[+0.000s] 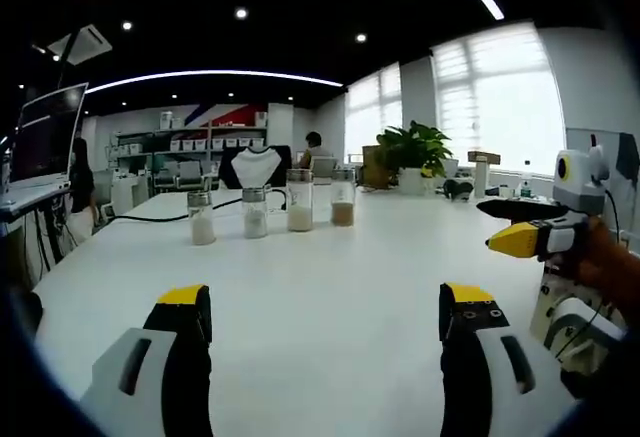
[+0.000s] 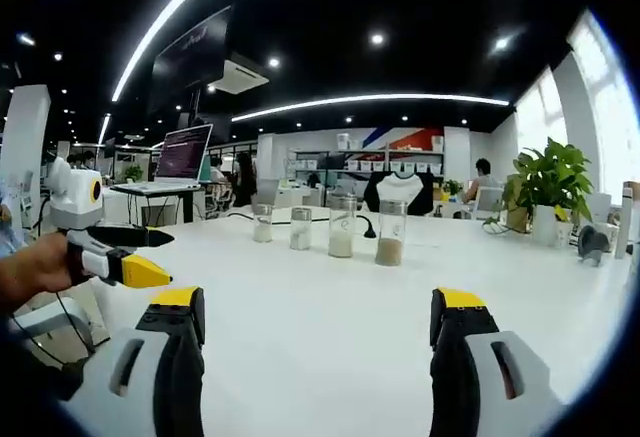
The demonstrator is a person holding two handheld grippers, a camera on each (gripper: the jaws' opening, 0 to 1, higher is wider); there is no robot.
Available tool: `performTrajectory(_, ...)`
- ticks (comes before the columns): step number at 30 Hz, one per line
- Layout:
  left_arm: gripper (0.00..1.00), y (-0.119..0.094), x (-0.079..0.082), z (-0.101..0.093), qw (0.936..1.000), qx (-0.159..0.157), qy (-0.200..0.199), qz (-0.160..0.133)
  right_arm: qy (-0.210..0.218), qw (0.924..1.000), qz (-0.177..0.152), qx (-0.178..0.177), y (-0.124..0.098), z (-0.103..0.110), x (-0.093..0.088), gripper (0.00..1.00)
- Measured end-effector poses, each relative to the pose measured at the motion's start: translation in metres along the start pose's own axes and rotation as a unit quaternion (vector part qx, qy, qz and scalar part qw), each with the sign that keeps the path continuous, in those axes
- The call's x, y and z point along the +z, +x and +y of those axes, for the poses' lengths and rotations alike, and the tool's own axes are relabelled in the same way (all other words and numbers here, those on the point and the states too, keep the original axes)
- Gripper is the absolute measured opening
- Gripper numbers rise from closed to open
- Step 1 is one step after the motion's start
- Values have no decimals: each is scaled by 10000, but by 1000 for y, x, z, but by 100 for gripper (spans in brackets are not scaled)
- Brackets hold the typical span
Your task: Rotate the seasoning bottle until the label or dispensing opening points toward the visible target arrow and the bottle remains upright within the marked orientation range
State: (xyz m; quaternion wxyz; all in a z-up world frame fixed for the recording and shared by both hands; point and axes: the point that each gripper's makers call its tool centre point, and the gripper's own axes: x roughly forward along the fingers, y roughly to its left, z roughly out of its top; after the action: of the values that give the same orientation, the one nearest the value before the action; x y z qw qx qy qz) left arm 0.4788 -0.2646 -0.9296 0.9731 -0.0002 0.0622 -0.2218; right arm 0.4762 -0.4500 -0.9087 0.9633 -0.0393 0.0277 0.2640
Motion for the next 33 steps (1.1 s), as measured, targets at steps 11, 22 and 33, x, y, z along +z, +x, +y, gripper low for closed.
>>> performTrajectory(11, 100, 1, -1, -1, 10000, -6, 20, 3, -22, 9999, -149, 64, -1, 3, 6, 99)
performTrajectory(22, 100, 1, 0, -1, 10000, -17, 39, -46, 4, 9998, -178, 65, -1, 0, 7, 100)
performTrajectory(33, 100, 7, 0, 6, 10000, 41, -10, -84, 73, 9997, -237, 64, -2, -3, 8, 100)
